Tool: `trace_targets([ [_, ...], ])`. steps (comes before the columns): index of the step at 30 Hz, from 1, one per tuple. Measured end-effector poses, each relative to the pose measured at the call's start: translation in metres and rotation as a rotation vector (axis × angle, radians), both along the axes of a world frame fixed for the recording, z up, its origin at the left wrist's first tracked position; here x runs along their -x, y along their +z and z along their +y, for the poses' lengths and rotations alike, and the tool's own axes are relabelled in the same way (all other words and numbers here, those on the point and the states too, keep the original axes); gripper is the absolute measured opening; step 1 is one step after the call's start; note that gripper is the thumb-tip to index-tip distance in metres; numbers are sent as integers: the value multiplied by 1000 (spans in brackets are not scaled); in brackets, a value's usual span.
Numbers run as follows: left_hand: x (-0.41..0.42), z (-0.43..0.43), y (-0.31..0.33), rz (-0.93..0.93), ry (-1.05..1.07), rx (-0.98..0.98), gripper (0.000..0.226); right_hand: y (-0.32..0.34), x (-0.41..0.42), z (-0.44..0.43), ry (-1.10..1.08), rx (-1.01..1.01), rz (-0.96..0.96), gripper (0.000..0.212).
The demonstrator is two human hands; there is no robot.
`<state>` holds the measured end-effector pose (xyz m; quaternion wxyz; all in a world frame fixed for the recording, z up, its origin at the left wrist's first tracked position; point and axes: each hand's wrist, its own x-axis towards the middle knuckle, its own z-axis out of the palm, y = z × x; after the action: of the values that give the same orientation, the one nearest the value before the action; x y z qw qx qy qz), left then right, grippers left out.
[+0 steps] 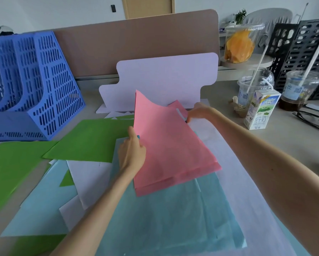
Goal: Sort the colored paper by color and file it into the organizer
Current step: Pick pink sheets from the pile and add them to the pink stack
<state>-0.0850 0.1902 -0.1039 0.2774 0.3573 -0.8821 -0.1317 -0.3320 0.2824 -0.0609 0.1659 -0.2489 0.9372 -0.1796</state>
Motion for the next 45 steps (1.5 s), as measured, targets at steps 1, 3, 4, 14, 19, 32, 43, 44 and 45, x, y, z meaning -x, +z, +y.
trace_targets([
  [1,0,0,-1,0,-1,0,25,1,1,0,4,6,4,47],
  [3,0,-1,-1,2,-3,-1,26,5,1,-1,9,-4,12,43],
  [4,0,-1,-2,6,-4,-2,26,6,1,-2,10,-13,18,41],
  [14,2,-3,-5,-11,-3,33,23,4,3,-14,-27,-31,28,58],
  [19,2,-3,-6,17,-6,24,25,13,11,-12,-32,25,28,24],
  [32,1,-4,-5,104,-18,-70,24,54,-16,15,-50,283,580,14],
  [43,-15,-6,20,408,-109,-457,18,119,-105,47,208,184,1437,26],
  [44,-21,-5,22,399,-123,-472,22,126,-111,51,208,216,1489,24],
  [45,-26,-4,23,385,-140,-479,25,133,-115,53,200,252,1537,22],
])
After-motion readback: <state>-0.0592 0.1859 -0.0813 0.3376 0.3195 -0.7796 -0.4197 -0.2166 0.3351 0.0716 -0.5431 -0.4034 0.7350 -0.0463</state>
